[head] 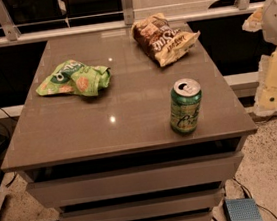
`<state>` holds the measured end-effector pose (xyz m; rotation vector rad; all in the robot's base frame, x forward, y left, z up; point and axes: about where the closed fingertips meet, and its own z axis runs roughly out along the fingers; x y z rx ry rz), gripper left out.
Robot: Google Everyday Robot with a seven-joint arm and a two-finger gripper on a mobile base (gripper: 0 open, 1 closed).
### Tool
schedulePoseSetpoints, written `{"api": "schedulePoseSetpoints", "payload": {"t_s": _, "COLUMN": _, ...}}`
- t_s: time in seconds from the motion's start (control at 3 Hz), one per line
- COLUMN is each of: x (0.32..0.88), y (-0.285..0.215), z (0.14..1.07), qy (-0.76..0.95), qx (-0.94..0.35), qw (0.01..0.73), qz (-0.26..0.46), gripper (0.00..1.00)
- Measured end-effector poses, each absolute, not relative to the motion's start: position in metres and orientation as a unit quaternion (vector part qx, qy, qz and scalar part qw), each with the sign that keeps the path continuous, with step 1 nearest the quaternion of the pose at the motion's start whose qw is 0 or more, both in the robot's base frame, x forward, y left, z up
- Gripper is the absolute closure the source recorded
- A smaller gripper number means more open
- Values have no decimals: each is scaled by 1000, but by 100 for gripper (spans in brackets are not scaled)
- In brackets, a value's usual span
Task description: Pick green rice chip bag
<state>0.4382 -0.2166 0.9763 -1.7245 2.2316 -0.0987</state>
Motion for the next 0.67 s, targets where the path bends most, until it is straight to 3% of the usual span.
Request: {"api": "schedulePoseSetpoints", "payload": {"t_s": 0.67, "x": 441, "y": -220, "z": 984, "qy": 775, "qx": -607, "qw": 171, "qz": -38, "gripper": 0}}
